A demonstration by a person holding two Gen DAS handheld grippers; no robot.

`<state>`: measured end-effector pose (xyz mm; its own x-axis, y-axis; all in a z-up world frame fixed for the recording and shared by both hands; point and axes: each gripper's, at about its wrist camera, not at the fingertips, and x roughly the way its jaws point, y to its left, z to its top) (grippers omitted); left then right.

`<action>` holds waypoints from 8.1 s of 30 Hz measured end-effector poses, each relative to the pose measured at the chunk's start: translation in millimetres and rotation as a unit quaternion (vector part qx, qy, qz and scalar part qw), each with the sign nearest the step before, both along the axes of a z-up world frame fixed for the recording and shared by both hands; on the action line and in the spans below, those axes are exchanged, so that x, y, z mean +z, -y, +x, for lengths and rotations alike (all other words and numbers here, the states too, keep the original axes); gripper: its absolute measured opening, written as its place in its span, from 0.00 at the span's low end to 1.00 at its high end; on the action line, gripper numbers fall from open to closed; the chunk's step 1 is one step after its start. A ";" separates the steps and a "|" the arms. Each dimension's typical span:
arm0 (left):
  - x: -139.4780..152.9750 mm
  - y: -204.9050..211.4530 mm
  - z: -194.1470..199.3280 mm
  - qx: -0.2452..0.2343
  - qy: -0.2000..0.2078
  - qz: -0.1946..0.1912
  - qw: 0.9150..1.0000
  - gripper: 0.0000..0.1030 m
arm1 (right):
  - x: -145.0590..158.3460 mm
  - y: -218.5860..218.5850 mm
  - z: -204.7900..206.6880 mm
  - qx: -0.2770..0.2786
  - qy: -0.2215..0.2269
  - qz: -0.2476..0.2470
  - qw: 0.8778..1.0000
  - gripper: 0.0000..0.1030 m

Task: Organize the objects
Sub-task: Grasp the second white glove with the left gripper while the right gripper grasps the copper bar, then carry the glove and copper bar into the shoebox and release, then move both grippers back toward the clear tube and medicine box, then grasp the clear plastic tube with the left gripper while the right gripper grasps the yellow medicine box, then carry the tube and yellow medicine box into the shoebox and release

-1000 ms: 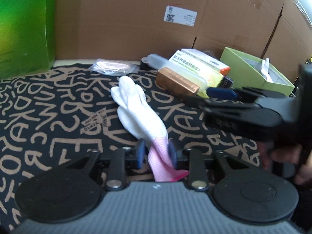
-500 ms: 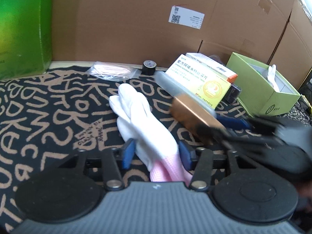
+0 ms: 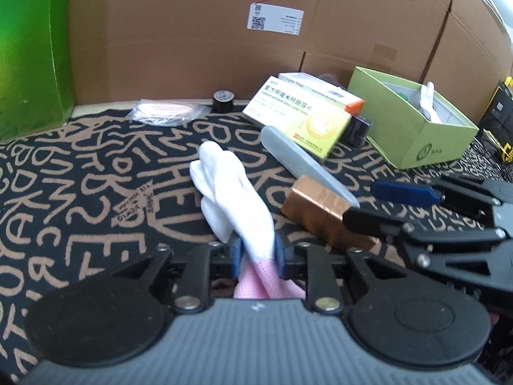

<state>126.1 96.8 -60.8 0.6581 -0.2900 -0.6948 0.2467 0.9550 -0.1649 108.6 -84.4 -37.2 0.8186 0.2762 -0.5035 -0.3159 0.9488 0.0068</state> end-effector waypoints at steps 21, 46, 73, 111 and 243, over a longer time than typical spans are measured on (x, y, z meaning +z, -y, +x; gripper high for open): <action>-4.3 2.2 19.4 0.011 0.002 0.019 1.000 0.15 | -21.8 -12.0 18.6 0.026 -0.040 -0.002 0.999 0.27; 144.5 211.7 52.8 -0.170 0.170 0.002 0.971 0.10 | 58.2 185.4 -3.5 -0.207 0.109 0.000 0.972 0.27; 59.9 327.8 159.6 -0.173 0.134 0.029 0.975 0.87 | 2.8 290.5 91.4 -0.305 0.073 -0.021 0.949 0.65; 25.7 62.3 2.6 0.094 0.074 -0.049 0.992 1.00 | -3.8 97.7 -24.5 -0.166 0.105 0.000 0.981 0.89; 56.1 296.6 133.0 -0.118 0.155 0.045 0.980 0.96 | 4.7 284.2 85.0 -0.330 0.102 -0.017 0.938 0.83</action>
<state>259.1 -199.8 -4.7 0.7644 -0.4061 -0.5008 0.4866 0.8729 0.0348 193.6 -368.6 -32.5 0.8861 -0.3379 -0.3174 0.3486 0.9370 -0.0245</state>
